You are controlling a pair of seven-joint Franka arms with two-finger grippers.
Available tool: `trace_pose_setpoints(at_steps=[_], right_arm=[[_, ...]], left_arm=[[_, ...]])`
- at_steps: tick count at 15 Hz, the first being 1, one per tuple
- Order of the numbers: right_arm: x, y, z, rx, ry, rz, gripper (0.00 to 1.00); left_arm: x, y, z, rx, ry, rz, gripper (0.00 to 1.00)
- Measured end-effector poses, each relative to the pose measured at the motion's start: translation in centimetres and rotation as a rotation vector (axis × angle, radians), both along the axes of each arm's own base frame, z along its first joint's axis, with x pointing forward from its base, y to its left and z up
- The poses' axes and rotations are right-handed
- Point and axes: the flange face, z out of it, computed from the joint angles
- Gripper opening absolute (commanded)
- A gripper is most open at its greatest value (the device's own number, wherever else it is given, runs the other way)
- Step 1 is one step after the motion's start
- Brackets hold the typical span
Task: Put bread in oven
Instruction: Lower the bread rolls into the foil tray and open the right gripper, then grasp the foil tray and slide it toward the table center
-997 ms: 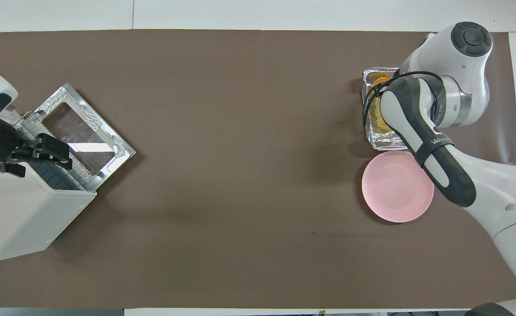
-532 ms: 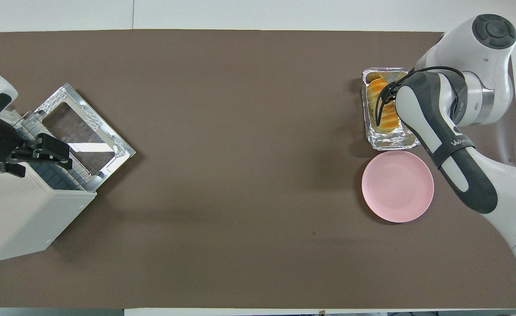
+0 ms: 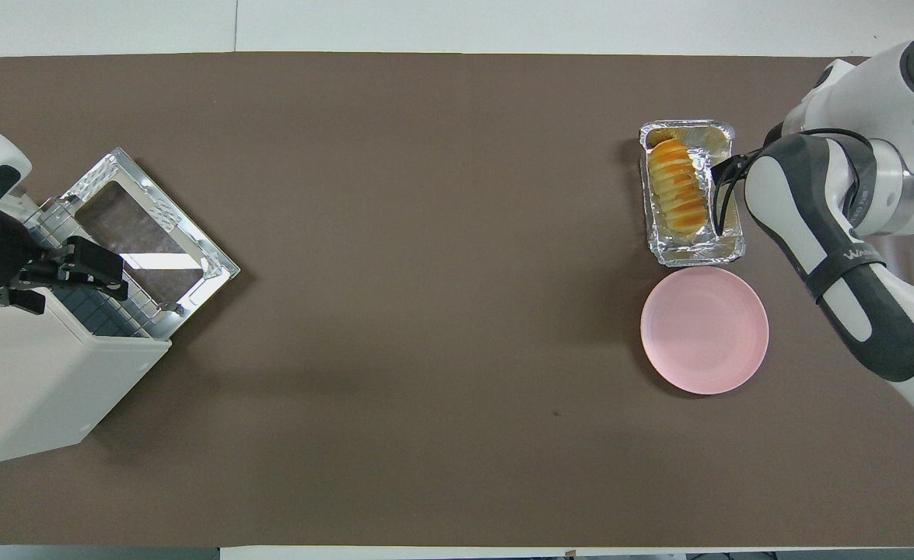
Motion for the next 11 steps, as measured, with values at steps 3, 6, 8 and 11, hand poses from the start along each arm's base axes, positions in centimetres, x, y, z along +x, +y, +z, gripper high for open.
trace_pose_setpoints(at_steps=[3,6,8,11], right_arm=[[-1.1,0.4,-2.5,0.001,-0.019,0.007,0.6],[-1.5,0.5,-2.5,0.001,-0.02,0.009,0.0],[-1.6,0.6,-2.2,0.001,-0.022,0.01,0.0],[-1.7,0.8,-2.0,0.001,-0.024,0.013,0.0]], left_arm=[[0.0,0.0,0.0,0.0,0.0,0.0,1.0],[0.0,0.0,0.0,0.0,0.0,0.0,1.0],[0.0,0.0,0.0,0.0,0.0,0.0,1.0],[0.0,0.0,0.0,0.0,0.0,0.0,1.0]])
